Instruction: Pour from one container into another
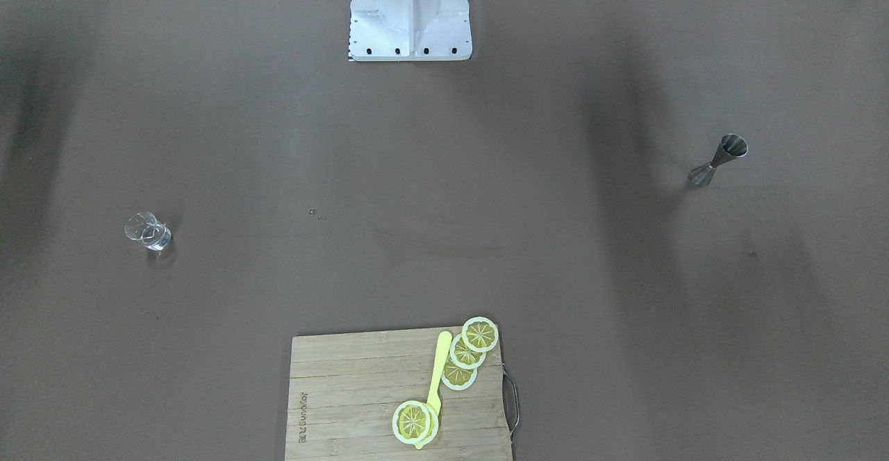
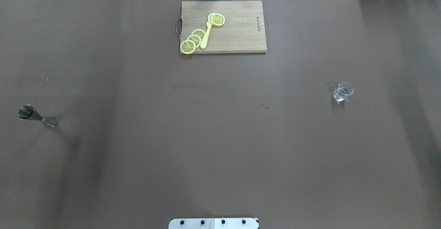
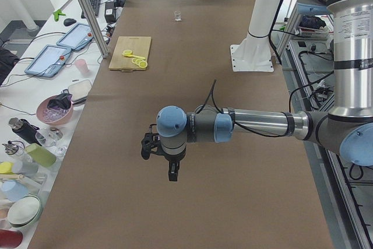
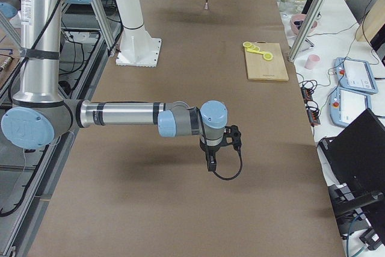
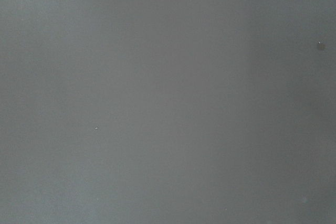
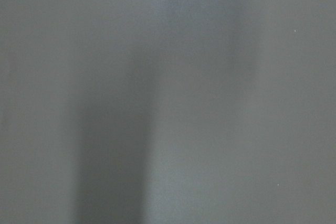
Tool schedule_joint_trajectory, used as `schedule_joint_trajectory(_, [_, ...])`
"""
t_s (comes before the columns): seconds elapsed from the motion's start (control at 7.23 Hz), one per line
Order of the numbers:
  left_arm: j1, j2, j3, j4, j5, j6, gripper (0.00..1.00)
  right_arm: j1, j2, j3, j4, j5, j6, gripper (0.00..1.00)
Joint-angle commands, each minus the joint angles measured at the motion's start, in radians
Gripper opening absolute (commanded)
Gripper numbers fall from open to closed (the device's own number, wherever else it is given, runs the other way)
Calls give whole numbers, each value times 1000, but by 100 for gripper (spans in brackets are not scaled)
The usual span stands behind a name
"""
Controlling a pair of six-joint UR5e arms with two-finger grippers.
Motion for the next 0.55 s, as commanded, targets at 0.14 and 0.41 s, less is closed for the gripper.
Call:
schedule_joint_trajectory(0.14, [0, 0, 3, 0, 1, -1, 99, 0, 0, 0, 0, 0, -1, 100])
schedule_joint_trajectory(0.41, [0, -3, 4, -2, -2, -1, 99, 0, 2, 1, 0, 0, -1, 100])
